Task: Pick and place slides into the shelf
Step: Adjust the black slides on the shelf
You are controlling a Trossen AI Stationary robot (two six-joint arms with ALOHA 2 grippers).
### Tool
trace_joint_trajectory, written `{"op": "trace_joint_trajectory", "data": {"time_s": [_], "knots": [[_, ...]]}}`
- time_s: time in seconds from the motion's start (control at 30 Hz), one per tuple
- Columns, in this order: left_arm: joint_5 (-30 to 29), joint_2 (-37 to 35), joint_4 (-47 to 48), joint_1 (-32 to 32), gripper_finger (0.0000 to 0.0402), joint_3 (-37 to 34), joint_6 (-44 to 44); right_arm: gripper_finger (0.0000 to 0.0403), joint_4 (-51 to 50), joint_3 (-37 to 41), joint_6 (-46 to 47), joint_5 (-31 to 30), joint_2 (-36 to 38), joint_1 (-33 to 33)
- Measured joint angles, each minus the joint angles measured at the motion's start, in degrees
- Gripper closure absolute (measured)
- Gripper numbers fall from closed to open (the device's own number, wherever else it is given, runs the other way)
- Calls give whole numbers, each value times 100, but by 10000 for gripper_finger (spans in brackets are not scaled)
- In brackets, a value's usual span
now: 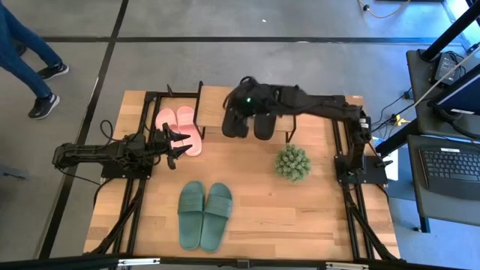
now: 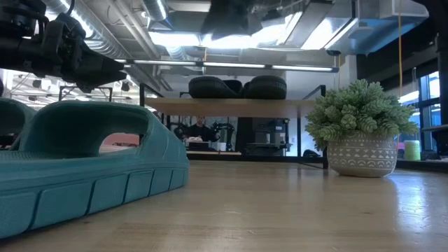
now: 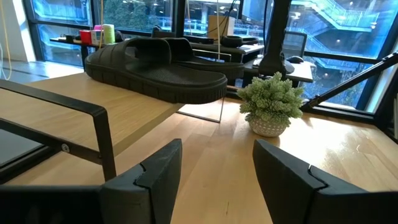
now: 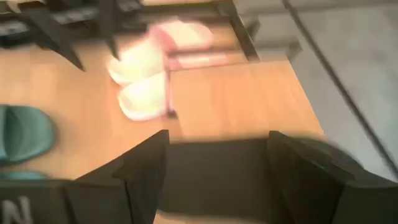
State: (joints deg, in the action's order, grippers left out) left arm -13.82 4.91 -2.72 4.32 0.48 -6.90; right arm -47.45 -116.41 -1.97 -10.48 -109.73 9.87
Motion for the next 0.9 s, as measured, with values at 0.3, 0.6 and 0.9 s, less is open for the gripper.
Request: {"op": "trace_joint_trajectory", "data": {"time_s": [0.3,0.6,0.9], "knots": [[13,3,0,0,211,1,0,130,1482,706,-390,-22,-445,-270],[44,4,6,0,211,-1,0,130,2039,1105,-735,-28,-590,-256],[42,4,5,0,211,-1,0,130,1936,1105,-781,-28,-809,-256]]}}
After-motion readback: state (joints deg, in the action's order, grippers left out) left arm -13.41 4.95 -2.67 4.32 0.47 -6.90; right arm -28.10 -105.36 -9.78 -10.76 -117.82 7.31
